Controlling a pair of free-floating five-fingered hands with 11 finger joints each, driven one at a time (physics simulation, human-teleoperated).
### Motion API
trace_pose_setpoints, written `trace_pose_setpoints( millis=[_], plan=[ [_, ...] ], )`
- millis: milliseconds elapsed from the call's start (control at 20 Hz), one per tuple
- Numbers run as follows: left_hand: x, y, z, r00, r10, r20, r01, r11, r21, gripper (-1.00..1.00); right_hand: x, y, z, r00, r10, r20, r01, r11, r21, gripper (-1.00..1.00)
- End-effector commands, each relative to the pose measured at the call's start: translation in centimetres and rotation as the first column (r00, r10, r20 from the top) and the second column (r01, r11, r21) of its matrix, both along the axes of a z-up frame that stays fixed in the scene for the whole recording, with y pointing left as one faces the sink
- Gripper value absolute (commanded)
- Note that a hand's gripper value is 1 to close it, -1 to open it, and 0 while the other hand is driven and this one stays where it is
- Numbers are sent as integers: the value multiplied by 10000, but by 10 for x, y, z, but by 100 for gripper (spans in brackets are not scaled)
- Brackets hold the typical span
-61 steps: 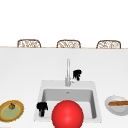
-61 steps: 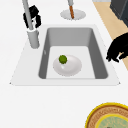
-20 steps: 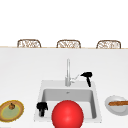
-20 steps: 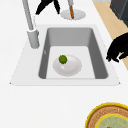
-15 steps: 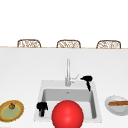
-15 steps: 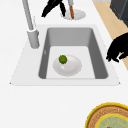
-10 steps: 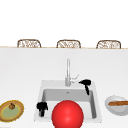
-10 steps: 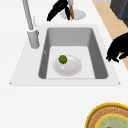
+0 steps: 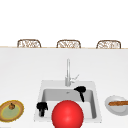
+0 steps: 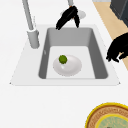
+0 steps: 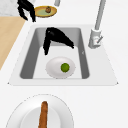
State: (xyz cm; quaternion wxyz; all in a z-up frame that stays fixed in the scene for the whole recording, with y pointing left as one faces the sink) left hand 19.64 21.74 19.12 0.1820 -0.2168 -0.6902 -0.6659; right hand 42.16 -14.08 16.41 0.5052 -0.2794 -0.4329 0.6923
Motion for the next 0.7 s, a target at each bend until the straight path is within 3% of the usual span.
trace_pose_setpoints(
  millis=[0, 150, 300, 500, 650],
  plan=[
    [0, 0, 0, 10000, 0, 0, 0, 10000, 0, 0, -27, 19, -13, 9973, -10, -732, -11, 9996, -278, -100],
    [0, 0, 0, 10000, 0, 0, 0, 10000, 0, 0, -32, 39, -22, 9916, -92, -1291, 28, 9988, -494, -100],
    [0, 0, 0, 10000, 0, 0, 0, 10000, 0, 0, -38, 57, -25, 9728, -298, -2298, 102, 9962, -861, -100],
    [0, 0, 0, 10000, 0, 0, 0, 10000, 0, 0, -38, 74, -31, 9300, -772, -3592, 330, 9913, -1274, -100],
    [0, 0, 0, 10000, 0, 0, 0, 10000, 0, 0, -43, 72, -38, 8906, -1416, -4323, 925, 9868, -1325, -100]
  ],
)
